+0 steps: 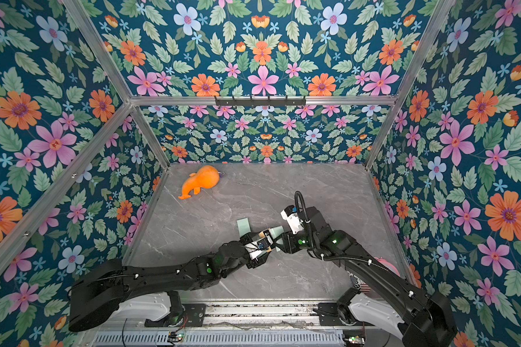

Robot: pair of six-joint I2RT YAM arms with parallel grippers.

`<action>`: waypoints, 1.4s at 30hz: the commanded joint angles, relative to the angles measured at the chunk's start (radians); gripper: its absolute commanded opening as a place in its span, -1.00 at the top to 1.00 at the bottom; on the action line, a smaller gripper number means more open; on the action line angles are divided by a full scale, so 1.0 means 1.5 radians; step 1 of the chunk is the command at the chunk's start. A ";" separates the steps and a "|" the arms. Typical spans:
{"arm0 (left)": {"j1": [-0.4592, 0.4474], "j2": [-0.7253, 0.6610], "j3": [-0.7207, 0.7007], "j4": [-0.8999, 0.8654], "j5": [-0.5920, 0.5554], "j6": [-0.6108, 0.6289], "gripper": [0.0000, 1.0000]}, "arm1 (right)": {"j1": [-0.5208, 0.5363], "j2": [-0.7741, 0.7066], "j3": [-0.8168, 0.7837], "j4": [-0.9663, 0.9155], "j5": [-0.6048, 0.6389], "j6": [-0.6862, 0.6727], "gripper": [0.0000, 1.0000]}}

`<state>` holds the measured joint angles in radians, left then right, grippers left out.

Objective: Take the rings out of the lift-off lid box
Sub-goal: Open the lid on the jewelry box, then place the jewelry box at the center of the board, then place the lid at the center of the board.

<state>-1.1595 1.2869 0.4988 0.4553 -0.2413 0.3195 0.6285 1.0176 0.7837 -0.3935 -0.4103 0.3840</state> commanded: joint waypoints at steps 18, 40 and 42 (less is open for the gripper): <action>-0.012 0.044 -0.007 0.144 -0.011 -0.178 -0.02 | -0.154 -0.094 -0.037 -0.043 0.139 0.081 0.63; -0.221 0.344 0.063 0.407 -0.265 -0.333 0.01 | -0.323 0.014 -0.088 -0.095 0.144 0.121 0.67; -0.229 0.366 0.069 0.425 -0.291 -0.351 0.01 | -0.323 0.030 -0.089 -0.094 0.147 0.120 0.67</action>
<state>-1.4895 1.8072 0.5903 1.0023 -0.5747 -0.1577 0.1455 1.0454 0.6544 -0.5240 -0.2062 0.5533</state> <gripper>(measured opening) 0.766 0.487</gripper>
